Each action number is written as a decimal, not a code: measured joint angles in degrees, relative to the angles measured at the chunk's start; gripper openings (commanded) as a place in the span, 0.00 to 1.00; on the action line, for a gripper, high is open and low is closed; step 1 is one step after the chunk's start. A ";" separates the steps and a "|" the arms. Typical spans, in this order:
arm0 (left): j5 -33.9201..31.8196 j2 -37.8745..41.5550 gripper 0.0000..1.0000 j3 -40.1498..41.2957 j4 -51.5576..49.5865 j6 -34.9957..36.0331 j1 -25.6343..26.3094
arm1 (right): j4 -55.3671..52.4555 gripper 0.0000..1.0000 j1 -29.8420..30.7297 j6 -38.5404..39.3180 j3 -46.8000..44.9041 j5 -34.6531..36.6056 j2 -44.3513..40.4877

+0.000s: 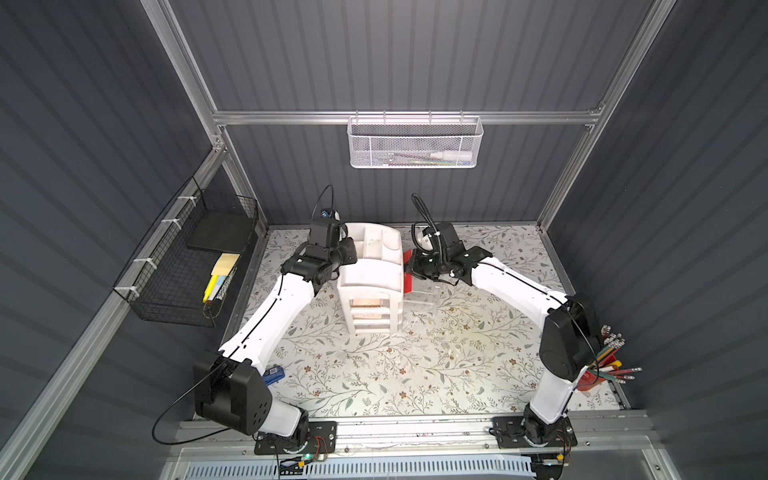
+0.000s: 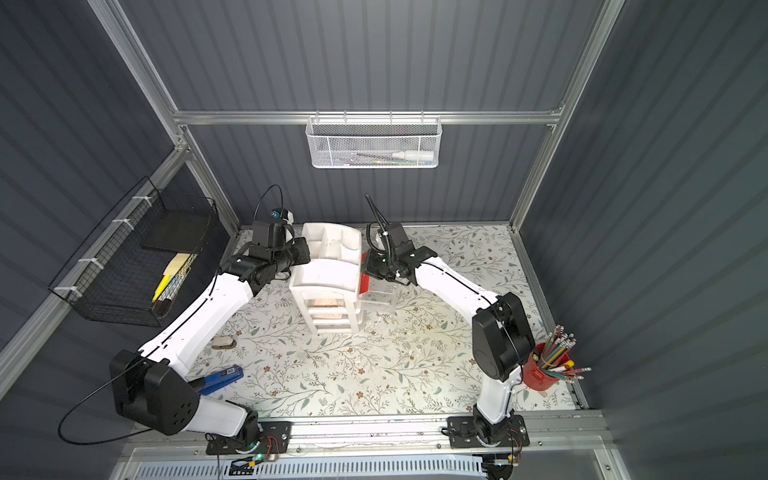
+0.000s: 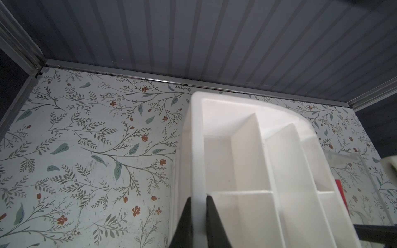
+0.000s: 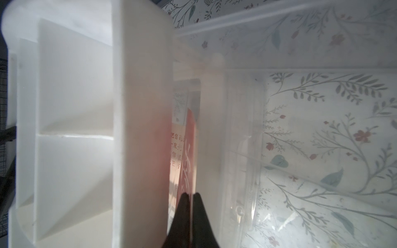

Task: Take the postcards out of the drawer
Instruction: Pick up the postcard from the drawer.

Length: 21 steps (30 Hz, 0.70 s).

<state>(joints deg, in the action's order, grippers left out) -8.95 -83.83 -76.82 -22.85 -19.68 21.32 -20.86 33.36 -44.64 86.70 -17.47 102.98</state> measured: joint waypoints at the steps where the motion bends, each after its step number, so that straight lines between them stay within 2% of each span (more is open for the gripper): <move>1: 0.00 0.00 0.00 0.00 0.00 0.00 0.00 | -0.26 0.04 -0.37 0.15 0.00 0.13 -0.55; 14: 0.00 0.00 0.00 0.00 0.00 0.00 0.00 | -0.68 0.01 -5.20 3.39 -1.07 0.52 -9.70; 21: -0.02 0.00 0.00 0.00 0.00 0.00 0.00 | -1.49 0.00 -12.33 5.05 -5.70 -1.88 -15.41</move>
<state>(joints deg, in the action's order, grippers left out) -8.97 -83.83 -76.82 -22.85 -19.68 21.32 -22.35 21.04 -39.59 80.99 -19.35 87.57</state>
